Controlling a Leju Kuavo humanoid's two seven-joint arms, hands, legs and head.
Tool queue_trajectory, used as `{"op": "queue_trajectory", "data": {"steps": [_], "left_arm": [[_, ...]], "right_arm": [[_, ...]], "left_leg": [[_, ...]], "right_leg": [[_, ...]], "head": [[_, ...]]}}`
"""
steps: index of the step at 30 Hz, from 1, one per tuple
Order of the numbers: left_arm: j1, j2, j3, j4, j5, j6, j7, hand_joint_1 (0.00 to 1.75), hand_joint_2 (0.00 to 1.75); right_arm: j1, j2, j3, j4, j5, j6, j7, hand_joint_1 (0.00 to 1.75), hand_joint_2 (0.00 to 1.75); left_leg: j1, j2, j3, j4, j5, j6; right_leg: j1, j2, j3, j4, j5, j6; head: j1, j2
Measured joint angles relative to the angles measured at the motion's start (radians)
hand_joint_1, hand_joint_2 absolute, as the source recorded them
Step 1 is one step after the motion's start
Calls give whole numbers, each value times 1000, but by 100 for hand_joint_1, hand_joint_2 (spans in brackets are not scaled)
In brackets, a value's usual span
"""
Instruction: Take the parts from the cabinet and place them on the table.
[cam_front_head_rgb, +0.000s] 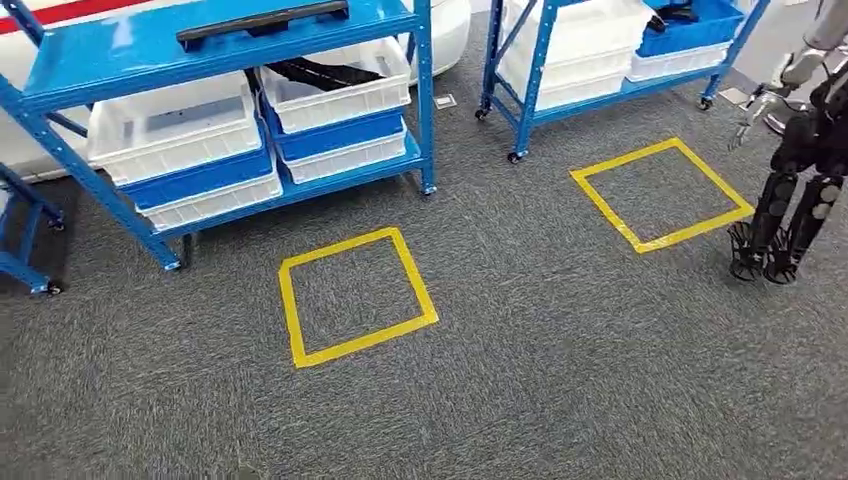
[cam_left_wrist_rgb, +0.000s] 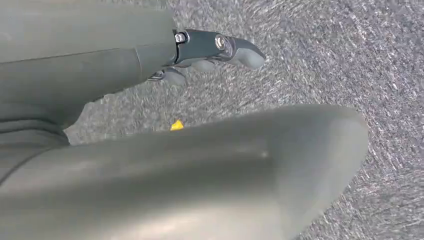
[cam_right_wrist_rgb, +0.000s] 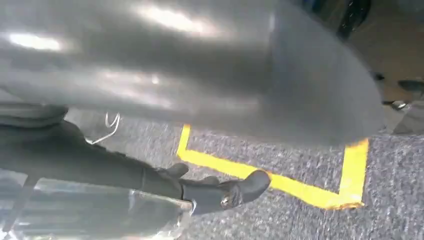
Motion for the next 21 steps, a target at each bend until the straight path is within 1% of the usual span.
{"op": "queue_trajectory", "data": {"steps": [1,2,3,4,5,6,7,8,9,10,11,12,13,14,15,16,17,18,19,20,21], "left_arm": [[1,0,0,0,0,-1,0,0,0],[2,0,0,0,-2,-1,1,0,0],[1,1,0,0,-3,-1,1,0,0],[0,2,0,0,-5,-2,1,0,0],[-3,3,0,0,-7,-2,1,0,0],[-8,7,0,-1,-8,-2,2,0,0],[-12,4,0,0,-8,-3,2,0,0],[-11,5,0,0,-9,-3,2,0,0],[-10,6,0,0,-9,-3,2,0,0],[-10,8,1,0,-9,-3,3,0,0],[-8,5,1,0,-10,-4,3,0,0],[-11,5,1,0,-10,-4,3,0,0],[-15,5,1,0,-10,-4,5,0,0],[-17,4,1,0,-10,-8,10,0,0],[-17,3,1,0,-11,-15,20,0,0],[-15,3,1,0,-11,-21,41,0,0],[-12,3,3,1,-10,-33,72,0,0],[-9,2,6,1,-9,-45,98,0,0],[-4,2,9,2,-8,-53,108,0,0],[0,-1,15,2,-8,-59,114,0,0],[2,-1,18,2,-7,-64,116,0,0]], "right_arm": [[1,0,-1,0,0,0,0,0,0],[0,0,-1,0,0,0,-1,0,0],[-1,0,-1,0,0,-1,-2,0,0],[-3,1,-1,0,0,-2,-3,0,0],[-4,2,-2,0,0,-2,-5,0,0],[-4,6,-2,0,0,-3,-5,0,0],[-5,5,-3,0,0,-3,-6,0,0],[-8,6,-3,0,0,-3,-6,0,0],[-9,7,-3,0,0,-3,-6,0,0],[-10,9,-3,0,0,-3,-6,0,0],[-9,9,-3,-1,0,-4,-6,0,0],[-9,8,-3,-1,0,-4,-6,0,0],[-7,8,-3,0,0,-4,-6,0,0],[-5,7,-4,-1,0,-4,-7,0,0],[-5,4,-4,0,2,-4,-6,0,0],[-2,3,-5,0,3,-3,-6,0,0],[0,2,-5,0,6,-3,-6,0,0],[0,0,-5,0,8,-2,-6,0,0],[-1,-2,-5,0,9,-2,-6,0,0],[-1,-3,-6,0,10,-2,-6,0,0],[1,-2,-6,0,12,-3,-6,0,0]], "left_leg": [[0,2,-14,26,2,2],[0,2,-4,3,26,5],[-1,4,31,-64,67,11],[-6,19,82,-160,111,22],[-14,52,129,-245,142,37],[-25,101,143,-273,125,50],[-28,91,140,-279,128,49],[-31,80,138,-279,129,52],[-34,69,137,-281,130,55],[-34,53,141,-293,138,59],[-14,41,159,-316,154,57],[-13,30,161,-326,160,63],[-13,16,158,-325,162,65],[-11,-1,156,-325,163,64],[-11,-16,155,-325,163,64],[-11,-33,155,-324,163,63],[-9,-49,156,-323,164,61],[-7,-64,157,-323,163,57],[-5,-79,159,-322,163,52],[-2,-92,160,-319,161,44],[-7,-104,154,-313,159,34]], "right_leg": [[3,-13,1,0,-1,-2],[6,-23,1,0,-2,-3],[9,-35,4,0,-4,-6],[12,-46,7,0,-6,-7],[15,-56,11,0,-8,-10],[19,-64,12,0,-11,-4],[20,-72,10,-1,-14,1],[18,-84,12,-1,-13,3],[17,-95,15,-5,-14,8],[22,-110,23,-10,-14,11],[24,-83,17,3,-23,17],[20,-19,5,37,-39,17],[15,16,-27,101,-69,12],[12,29,-71,192,-108,9],[8,31,-106,262,-132,11],[5,32,-132,311,-140,20],[2,32,-131,300,-126,32],[-3,33,-108,245,-95,47],[-10,40,-68,153,-52,64],[-19,62,-27,58,-15,77],[-25,105,-11,1,0,83]], "head": [[0,0],[0,0],[0,0],[0,0],[0,0],[3,0],[5,0],[2,0],[5,0],[3,0],[5,0],[8,0],[7,0],[11,0],[11,0],[11,0],[11,0],[11,0],[11,0],[11,0],[16,0]]}}
